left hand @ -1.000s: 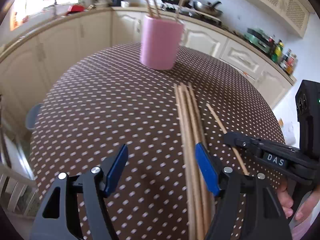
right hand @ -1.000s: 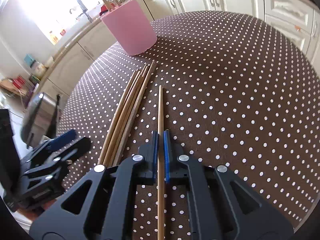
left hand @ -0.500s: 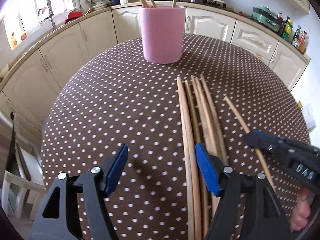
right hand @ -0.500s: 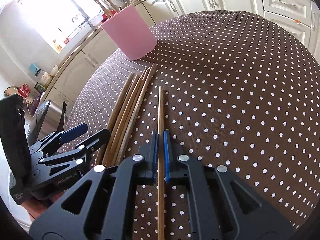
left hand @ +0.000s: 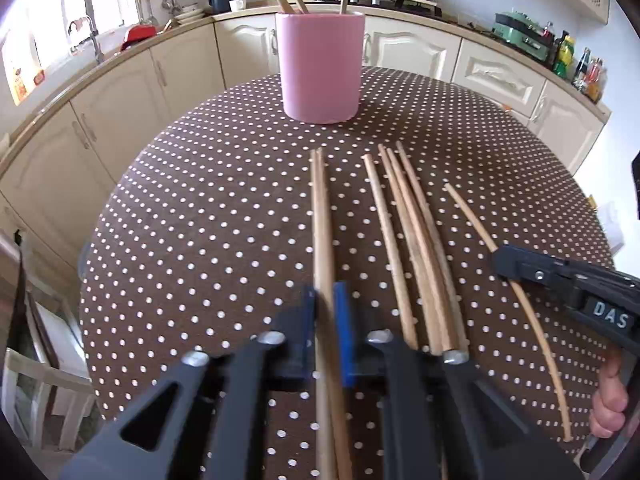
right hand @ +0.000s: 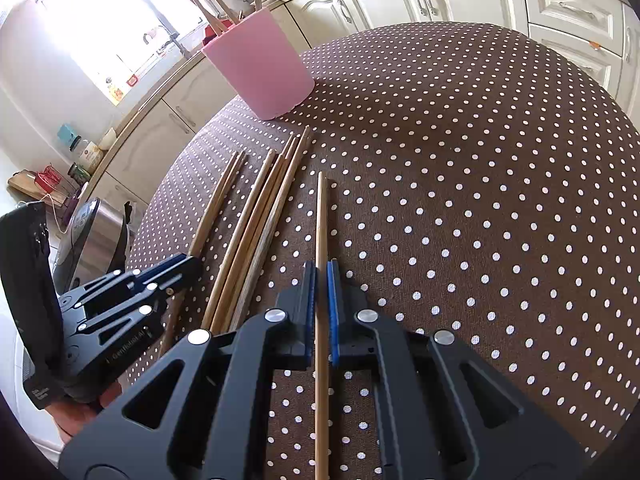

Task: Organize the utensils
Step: 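Hold both grasped chopsticks just above the bundle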

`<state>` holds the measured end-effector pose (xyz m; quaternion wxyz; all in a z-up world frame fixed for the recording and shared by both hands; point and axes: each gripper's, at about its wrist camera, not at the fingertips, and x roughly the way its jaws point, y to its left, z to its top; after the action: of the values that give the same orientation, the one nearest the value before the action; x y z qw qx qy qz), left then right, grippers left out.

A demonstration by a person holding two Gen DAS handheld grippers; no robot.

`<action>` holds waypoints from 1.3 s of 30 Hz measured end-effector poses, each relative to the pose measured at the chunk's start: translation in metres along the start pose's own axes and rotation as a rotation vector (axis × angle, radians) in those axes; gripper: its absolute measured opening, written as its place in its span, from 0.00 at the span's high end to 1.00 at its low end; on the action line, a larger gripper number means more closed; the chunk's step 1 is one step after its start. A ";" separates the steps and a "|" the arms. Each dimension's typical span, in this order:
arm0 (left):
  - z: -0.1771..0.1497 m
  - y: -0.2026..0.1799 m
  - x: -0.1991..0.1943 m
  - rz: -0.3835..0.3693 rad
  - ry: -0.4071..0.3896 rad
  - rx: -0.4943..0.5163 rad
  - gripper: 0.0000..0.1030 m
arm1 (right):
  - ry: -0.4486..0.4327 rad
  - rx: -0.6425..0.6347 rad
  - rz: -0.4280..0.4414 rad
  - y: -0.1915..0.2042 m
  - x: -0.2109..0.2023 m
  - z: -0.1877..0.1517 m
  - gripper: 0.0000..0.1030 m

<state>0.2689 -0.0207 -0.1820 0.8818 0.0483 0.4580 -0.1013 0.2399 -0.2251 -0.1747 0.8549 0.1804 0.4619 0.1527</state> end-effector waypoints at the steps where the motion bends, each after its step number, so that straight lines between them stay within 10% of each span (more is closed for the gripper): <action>1: 0.000 0.000 0.002 -0.006 -0.004 0.000 0.94 | 0.000 0.000 -0.001 0.000 0.000 0.000 0.94; 24: -0.014 0.019 -0.005 -0.238 0.012 -0.132 0.94 | 0.001 -0.028 -0.007 0.002 0.000 -0.002 0.94; 39: -0.015 0.005 -0.021 -0.143 -0.062 -0.046 0.95 | 0.008 -0.016 -0.013 0.003 0.002 0.001 0.94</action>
<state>0.2460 -0.0101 -0.1737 0.8869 -0.0080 0.4351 -0.1549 0.2413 -0.2215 -0.1746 0.8553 0.1701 0.4654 0.1514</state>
